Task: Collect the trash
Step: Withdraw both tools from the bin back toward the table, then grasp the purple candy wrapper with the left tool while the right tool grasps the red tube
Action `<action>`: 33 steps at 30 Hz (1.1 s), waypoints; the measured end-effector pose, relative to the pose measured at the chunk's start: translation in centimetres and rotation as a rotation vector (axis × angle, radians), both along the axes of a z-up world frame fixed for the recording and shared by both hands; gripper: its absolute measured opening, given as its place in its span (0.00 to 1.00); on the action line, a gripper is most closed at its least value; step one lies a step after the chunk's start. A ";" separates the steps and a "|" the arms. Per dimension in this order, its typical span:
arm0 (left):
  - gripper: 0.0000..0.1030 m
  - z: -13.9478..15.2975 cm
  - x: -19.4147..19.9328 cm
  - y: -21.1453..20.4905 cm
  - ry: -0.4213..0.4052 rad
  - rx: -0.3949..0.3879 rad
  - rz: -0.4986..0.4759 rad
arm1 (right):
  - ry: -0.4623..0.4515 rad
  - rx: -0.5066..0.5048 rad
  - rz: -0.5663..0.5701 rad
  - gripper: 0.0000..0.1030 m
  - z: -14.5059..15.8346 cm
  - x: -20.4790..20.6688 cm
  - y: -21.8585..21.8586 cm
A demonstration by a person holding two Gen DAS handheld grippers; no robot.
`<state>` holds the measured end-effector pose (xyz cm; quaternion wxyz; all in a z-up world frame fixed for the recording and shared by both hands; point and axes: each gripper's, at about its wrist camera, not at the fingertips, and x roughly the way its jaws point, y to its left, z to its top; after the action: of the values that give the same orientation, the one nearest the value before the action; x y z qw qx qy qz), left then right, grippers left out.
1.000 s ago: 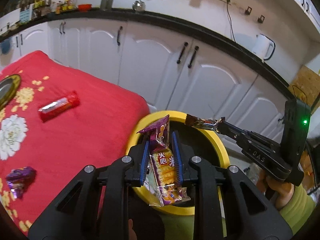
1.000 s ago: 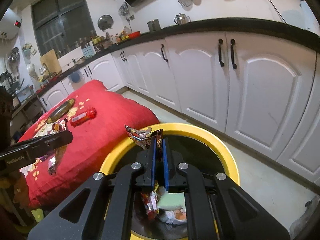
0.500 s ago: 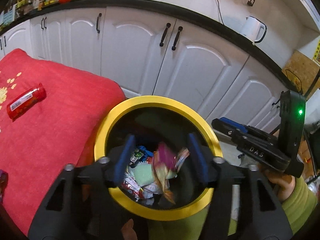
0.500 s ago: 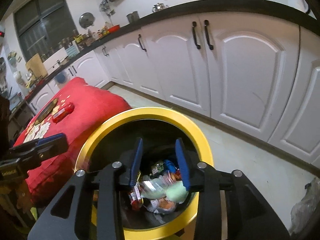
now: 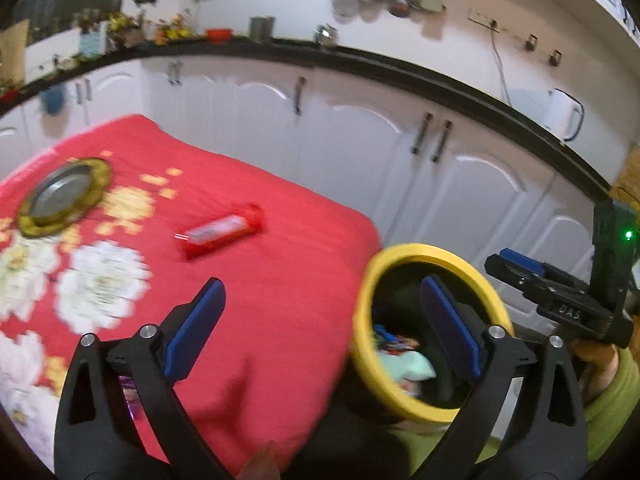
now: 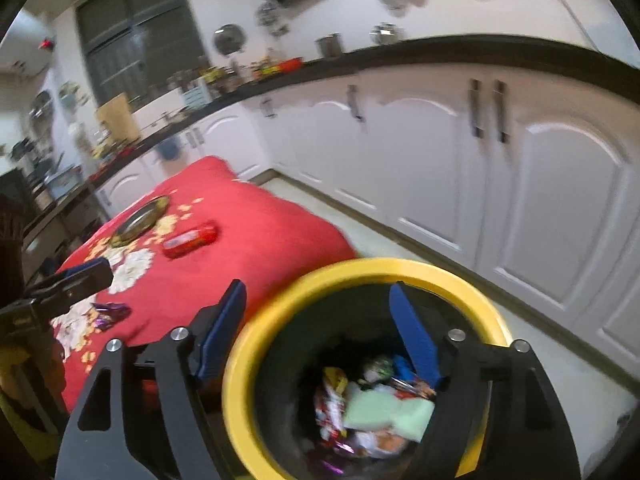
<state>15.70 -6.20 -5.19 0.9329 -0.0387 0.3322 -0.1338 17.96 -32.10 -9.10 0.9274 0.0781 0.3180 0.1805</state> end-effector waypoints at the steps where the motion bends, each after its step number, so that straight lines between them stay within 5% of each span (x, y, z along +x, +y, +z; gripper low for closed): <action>1: 0.87 0.3 -0.2 0.9 -0.008 0.009 0.015 | -0.008 -0.005 0.026 0.74 0.3 0.3 1.1; 17: 0.88 -2.6 -1.5 11.8 0.124 0.048 0.112 | -0.021 -0.105 0.332 0.90 1.8 8.2 17.2; 24: 0.88 -5.1 -1.5 13.0 0.194 0.051 0.082 | -0.017 -0.337 0.555 0.92 -0.4 11.1 22.5; 33: 0.67 -7.0 -0.3 12.4 0.270 0.060 0.033 | -0.076 -0.716 0.747 0.92 -3.8 12.9 27.0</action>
<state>15.40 6.25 -12.17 0.8826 -0.0339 0.4576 -0.1021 30.89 -5.08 -12.87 0.7793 -0.3696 0.3320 0.3819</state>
